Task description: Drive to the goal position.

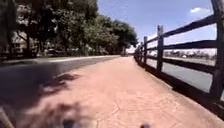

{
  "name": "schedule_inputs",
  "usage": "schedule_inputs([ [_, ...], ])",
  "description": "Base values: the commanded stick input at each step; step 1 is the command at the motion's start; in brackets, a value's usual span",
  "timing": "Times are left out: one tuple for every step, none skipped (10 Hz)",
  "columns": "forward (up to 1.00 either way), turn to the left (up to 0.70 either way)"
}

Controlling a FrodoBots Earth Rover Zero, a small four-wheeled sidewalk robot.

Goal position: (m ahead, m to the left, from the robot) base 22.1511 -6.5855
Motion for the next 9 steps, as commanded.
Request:
schedule_inputs([
  [0.70,0.00],
  [0.70,0.00],
  [0.70,0.00],
  [0.70,0.00],
  [0.70,0.00],
  [0.70,0.00],
  [0.70,0.00],
  [0.70,0.00],
  [0.70,0.00],
])
